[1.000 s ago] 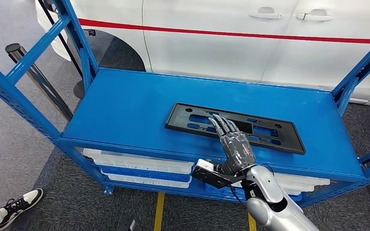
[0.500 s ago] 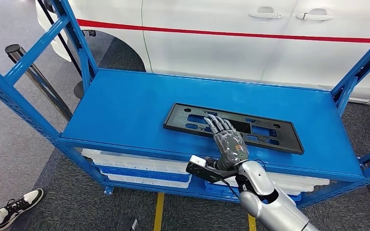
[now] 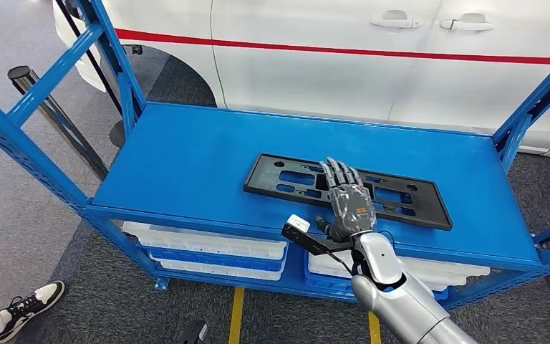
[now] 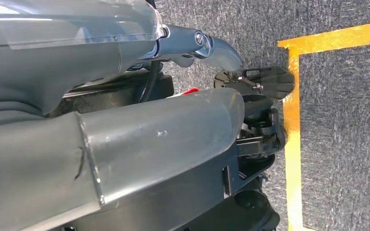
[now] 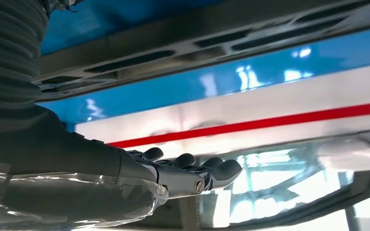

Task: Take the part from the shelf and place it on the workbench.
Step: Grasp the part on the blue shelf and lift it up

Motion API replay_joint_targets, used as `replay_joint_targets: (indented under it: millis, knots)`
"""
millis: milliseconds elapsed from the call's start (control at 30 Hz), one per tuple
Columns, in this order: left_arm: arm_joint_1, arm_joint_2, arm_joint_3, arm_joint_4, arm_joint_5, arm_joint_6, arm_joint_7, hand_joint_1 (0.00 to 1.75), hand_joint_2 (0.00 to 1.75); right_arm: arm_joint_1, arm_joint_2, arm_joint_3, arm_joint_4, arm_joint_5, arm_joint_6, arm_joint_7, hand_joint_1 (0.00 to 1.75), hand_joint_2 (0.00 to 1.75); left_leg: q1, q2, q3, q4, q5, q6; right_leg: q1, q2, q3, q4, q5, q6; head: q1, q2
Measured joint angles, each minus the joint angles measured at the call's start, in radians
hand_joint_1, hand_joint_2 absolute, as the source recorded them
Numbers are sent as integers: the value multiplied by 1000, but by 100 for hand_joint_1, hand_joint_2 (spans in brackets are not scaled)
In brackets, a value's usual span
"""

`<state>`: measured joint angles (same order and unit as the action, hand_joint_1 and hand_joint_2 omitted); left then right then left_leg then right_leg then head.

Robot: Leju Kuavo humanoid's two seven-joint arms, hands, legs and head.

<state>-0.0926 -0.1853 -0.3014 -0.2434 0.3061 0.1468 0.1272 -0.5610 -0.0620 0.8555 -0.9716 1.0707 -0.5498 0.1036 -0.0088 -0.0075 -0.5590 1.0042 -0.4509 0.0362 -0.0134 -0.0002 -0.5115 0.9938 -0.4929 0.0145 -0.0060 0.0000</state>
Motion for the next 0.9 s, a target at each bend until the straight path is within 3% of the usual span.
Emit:
replay_joint_targets:
  millis: [133, 300, 333, 433, 467, 900]
  knots:
    - [-2, 2, -16, 0, 8, 2, 6, 0, 0, 1, 10, -55, 90, 62, -99, 59, 0, 175, 0, 0, 0, 0, 0, 0, 0, 0, 0, 0, 0, 0, 0, 0]
    - [-2, 5, -26, -1, 29, 5, 4, 0, 0, 4, 2, -169, 184, 73, -121, 86, 0, 175, 0, 0, 0, 0, 0, 0, 0, 0, 0, 0, 0, 0, 0, 0]
    - [-2, 5, -27, -1, 34, 6, 3, 0, 0, 5, -2, -190, 197, 74, -121, 85, 34, 175, 0, 0, 0, 0, 0, 0, 0, 0, 0, 0, 0, 0, 0, 0]
    - [-2, 6, -29, -2, 46, 12, 0, 0, 0, 15, -9, -244, 223, 75, -116, 83, 165, 175, 0, 0, 0, 0, 0, 0, 0, 0, 0, 0, 0, 0, 0, 0]
    - [-1, 6, -29, -3, 49, 14, -1, 0, 0, 21, -10, -259, 227, 75, -115, 82, 175, 175, 0, 0, 0, 0, 0, 0, 0, 0, 0, 0, 0, 0, 0, 0]
    - [5, 6, -29, -4, 94, 41, -20, 0, 0, 149, -11, -331, 118, 75, -65, 46, 175, 175, 0, 1, 4, -1, -1, 0, 1, 0, 3, 0, -1, 0, 0, 0]
